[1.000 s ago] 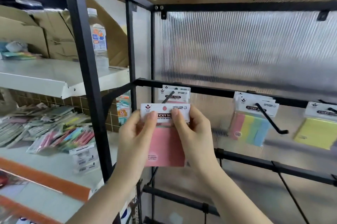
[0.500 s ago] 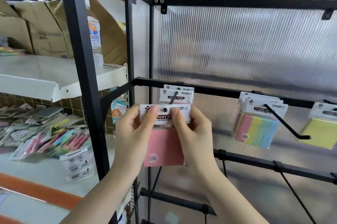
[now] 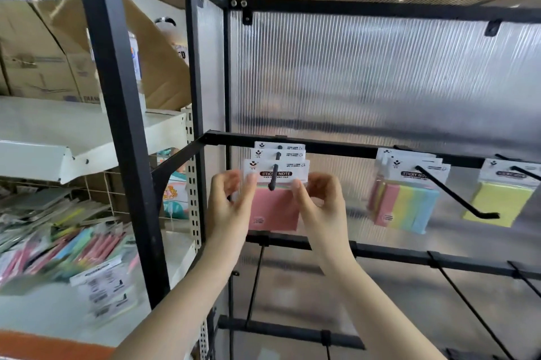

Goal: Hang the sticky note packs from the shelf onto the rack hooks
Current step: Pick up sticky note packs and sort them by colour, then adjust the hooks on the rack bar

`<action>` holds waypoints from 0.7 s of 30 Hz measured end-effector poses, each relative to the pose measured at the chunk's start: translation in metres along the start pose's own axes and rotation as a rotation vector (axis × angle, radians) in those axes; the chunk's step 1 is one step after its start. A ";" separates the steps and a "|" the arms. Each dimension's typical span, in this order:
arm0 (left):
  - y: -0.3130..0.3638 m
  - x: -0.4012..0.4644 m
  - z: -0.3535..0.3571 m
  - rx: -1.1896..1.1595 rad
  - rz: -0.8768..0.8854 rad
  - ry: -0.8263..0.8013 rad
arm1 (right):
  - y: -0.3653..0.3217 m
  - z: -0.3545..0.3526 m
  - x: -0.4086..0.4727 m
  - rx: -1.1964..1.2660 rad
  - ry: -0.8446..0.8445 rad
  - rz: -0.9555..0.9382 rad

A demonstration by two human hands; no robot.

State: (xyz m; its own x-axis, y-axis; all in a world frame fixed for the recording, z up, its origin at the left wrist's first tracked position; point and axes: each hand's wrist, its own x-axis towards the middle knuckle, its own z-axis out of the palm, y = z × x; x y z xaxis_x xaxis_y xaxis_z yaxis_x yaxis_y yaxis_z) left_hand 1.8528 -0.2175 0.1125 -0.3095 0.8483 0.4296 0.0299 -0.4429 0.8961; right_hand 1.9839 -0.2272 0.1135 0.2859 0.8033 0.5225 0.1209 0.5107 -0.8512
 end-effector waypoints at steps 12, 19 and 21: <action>-0.052 0.011 0.010 0.130 -0.148 -0.003 | 0.043 -0.011 -0.005 -0.218 0.101 0.234; -0.072 -0.036 -0.003 0.250 -0.326 -0.197 | 0.060 -0.026 -0.051 -0.384 0.017 0.300; -0.076 -0.047 -0.012 0.328 -0.303 -0.305 | 0.061 -0.027 -0.065 -0.418 0.005 0.298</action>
State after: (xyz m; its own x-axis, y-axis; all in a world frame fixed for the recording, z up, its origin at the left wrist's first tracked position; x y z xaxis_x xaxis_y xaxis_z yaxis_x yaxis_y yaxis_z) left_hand 1.8542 -0.2275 0.0231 -0.0622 0.9913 0.1162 0.2922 -0.0932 0.9518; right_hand 1.9982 -0.2564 0.0258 0.3707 0.8930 0.2552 0.4032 0.0928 -0.9104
